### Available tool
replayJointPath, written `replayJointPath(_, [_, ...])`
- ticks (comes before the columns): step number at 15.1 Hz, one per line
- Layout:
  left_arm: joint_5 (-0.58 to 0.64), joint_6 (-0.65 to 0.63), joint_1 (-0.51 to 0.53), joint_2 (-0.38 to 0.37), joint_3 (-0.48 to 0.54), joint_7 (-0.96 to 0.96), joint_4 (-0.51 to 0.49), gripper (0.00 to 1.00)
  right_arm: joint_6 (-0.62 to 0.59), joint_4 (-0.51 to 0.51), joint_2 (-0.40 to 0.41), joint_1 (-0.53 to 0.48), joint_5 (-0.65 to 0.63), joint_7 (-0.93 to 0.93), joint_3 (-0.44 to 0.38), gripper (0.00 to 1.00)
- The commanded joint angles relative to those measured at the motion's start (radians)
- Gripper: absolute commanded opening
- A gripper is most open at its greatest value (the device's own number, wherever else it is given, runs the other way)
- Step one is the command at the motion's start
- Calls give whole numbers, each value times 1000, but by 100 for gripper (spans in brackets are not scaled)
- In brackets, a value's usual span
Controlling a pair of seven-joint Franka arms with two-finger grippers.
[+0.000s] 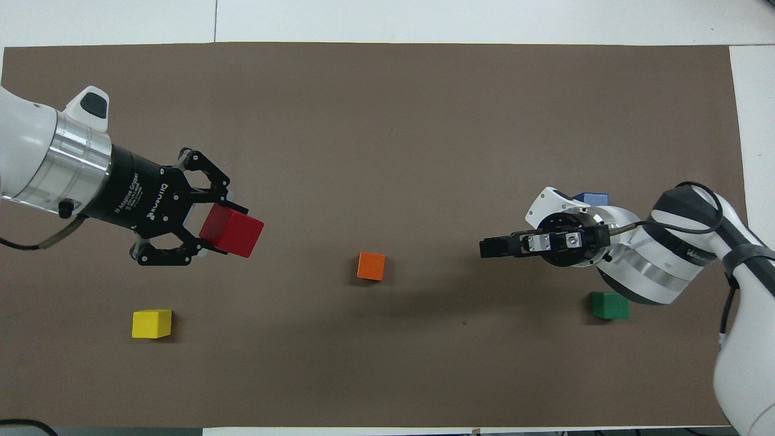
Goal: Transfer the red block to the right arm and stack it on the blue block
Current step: 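Carry the red cube toward the right gripper while the right gripper approaches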
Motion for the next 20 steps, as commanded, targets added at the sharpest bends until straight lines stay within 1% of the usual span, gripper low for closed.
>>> replayJointPath(1, [-97,28,-46,-75,15,-208,-73,0,-81,-9,55,48,103,-22,22,100])
replayJointPath(2, [-151,69,-47,-97,15,-312,-110,0,-113,-9,82,57,151,-22,52,100])
replayJointPath(3, [-173,124,-53,-129,12,-401,-147,0,-121,-9,92,60,177,-21,68,100])
replayJointPath(4, [-176,191,-79,-163,7,-463,-185,0,-129,-9,106,60,184,-19,81,100])
replayJointPath(6, [-182,288,-124,-221,6,-535,-253,0,-144,-8,127,61,254,-14,134,100])
replayJointPath(8, [-179,346,-185,-240,6,-656,-265,0,-146,-6,139,95,276,-13,140,100])
replayJointPath(10, [-170,376,-193,-246,-25,-692,-264,0,-120,-4,141,97,277,19,137,100])
replayJointPath(13, [-158,431,-193,-275,-111,-713,-262,0,-11,18,152,106,274,13,135,100])
replayJointPath(15, [-35,445,-193,-278,-181,-837,-259,0,47,41,159,135,274,-17,135,100])
replayJointPath(16, [0,449,-193,-289,-197,-876,-268,0,63,43,159,146,274,-27,137,100])
replayJointPath(17, [1,453,-187,-296,-197,-878,-289,0,65,43,158,150,274,-27,137,100])
replayJointPath(20, [1,453,-136,-298,-194,-881,-299,0,68,40,155,186,274,-69,137,100])
